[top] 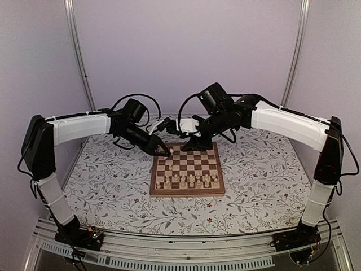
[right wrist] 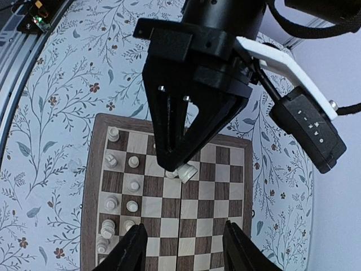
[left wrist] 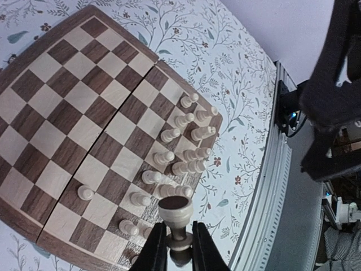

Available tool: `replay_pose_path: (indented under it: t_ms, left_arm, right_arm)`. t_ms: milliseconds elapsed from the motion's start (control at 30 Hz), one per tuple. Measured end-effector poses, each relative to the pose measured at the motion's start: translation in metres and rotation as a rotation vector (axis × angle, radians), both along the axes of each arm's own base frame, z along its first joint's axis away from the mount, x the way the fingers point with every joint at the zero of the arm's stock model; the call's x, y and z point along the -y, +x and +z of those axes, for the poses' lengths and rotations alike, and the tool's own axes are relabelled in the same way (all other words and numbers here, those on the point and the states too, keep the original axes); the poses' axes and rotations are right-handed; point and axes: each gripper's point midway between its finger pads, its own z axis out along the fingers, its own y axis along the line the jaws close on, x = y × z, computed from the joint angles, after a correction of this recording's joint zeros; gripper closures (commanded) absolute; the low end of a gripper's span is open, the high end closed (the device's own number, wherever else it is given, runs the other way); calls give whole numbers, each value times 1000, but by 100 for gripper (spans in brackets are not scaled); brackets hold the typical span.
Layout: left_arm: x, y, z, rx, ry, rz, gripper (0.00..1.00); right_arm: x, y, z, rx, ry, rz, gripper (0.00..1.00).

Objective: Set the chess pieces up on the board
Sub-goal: Place the chess piece on the chessboard.

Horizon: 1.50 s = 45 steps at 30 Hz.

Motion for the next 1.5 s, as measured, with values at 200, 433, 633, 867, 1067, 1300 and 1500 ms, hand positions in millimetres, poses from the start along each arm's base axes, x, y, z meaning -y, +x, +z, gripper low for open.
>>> replay_pose_path:
  t_ms: [200, 433, 633, 867, 1067, 1300, 1500]
  left_arm:
    - [16, -10, 1, -86, -55, -70, 83]
    - [32, -25, 8, -140, -93, -148, 83]
    - [38, -32, 8, -181, -111, -183, 83]
    - [39, -36, 10, -202, -130, -200, 83]
    - [38, -39, 9, -221, -125, -203, 78]
    - [37, -33, 5, -199, -92, -170, 66]
    - [18, -29, 29, -14, -70, -74, 62]
  right_arm:
    - [2, -3, -15, 74, -71, 48, 49]
    - [-4, -14, -27, 157, -132, 104, 48]
    - [-5, -20, -45, 199, -198, 132, 50]
    - [-8, -20, -57, 243, -242, 138, 68]
    - [-13, -17, -58, 281, -249, 125, 87]
    - [-11, -16, -63, 272, -257, 109, 91]
    - [-8, -20, -71, 148, -202, 99, 92]
